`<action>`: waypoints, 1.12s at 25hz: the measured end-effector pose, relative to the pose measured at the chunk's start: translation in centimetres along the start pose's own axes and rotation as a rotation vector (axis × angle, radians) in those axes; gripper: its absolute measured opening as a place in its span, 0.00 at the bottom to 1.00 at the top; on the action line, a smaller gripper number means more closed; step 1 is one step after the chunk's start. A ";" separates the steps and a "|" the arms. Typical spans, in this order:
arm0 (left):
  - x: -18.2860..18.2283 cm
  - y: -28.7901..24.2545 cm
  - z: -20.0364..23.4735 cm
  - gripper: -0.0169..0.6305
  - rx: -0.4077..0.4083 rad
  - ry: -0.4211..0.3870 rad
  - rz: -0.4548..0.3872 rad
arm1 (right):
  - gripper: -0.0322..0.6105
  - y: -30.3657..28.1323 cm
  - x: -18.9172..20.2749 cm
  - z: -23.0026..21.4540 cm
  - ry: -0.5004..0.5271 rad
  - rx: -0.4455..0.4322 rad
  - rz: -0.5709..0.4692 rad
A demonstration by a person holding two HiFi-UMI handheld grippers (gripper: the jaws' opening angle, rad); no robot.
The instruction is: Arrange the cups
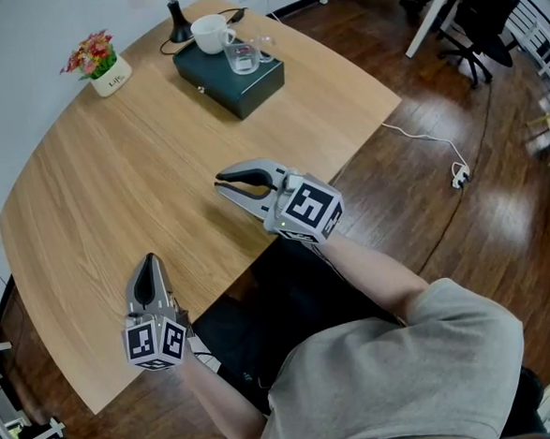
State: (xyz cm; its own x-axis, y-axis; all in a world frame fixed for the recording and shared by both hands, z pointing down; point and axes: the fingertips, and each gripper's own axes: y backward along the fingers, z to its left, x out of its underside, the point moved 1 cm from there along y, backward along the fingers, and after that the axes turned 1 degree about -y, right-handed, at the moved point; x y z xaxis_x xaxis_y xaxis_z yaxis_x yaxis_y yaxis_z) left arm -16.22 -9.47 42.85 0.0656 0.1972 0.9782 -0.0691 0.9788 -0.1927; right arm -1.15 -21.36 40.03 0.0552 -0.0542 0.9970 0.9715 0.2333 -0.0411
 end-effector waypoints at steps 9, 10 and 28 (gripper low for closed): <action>0.1 0.0 0.0 0.04 -0.003 0.004 0.004 | 0.10 0.0 0.1 0.1 -0.007 -0.003 0.013; 0.1 0.0 0.0 0.04 -0.003 0.004 0.005 | 0.10 0.0 0.1 0.1 -0.008 -0.004 0.013; 0.0 -0.1 0.1 0.04 -0.005 0.000 0.000 | 0.10 -0.1 0.5 0.2 -0.012 -0.015 0.020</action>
State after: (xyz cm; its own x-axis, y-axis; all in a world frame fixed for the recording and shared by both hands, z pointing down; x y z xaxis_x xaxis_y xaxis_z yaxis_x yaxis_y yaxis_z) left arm -16.29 -9.52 42.90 0.0651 0.1973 0.9782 -0.0644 0.9790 -0.1932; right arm -1.27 -21.23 40.50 0.0716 -0.0383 0.9967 0.9735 0.2201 -0.0615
